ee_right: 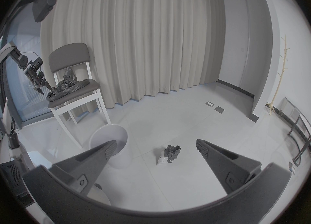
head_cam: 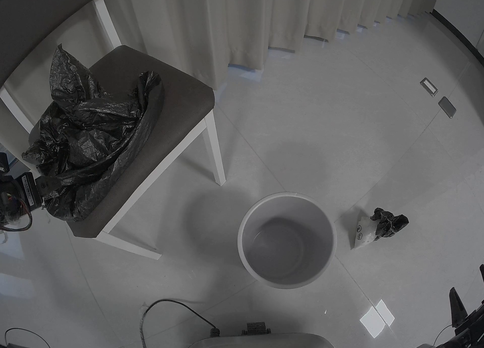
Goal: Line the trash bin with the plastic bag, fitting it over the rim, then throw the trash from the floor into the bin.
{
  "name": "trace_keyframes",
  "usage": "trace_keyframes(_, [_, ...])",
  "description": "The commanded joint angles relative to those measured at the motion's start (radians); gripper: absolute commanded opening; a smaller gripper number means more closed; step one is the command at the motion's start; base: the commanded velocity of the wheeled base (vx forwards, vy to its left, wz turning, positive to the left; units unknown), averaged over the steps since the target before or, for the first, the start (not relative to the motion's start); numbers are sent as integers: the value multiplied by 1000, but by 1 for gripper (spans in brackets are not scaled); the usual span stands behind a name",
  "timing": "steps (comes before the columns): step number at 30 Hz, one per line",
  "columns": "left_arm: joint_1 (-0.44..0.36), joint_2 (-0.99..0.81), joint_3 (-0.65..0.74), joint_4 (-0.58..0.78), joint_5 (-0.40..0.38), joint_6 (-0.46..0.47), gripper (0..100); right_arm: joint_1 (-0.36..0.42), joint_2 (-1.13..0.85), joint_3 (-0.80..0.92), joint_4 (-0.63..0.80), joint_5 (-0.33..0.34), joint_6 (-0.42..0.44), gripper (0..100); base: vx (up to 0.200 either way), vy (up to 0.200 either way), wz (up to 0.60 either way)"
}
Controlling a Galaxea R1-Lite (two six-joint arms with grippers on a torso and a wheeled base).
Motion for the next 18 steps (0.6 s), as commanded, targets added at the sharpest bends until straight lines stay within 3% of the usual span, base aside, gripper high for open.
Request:
trace_keyframes(1, [13,7,7,3,-2,-4,100,0,-9,18,-1,0,-1,100,0,0,0])
trace_keyframes(9, [37,-3,45,3,-18,-4,100,0,-9,18,-2,2,2,100,0,0,0])
trace_keyframes(18, [68,5,71,-6,-87,-8,100,0,-9,18,-1,0,2,100,0,0,0])
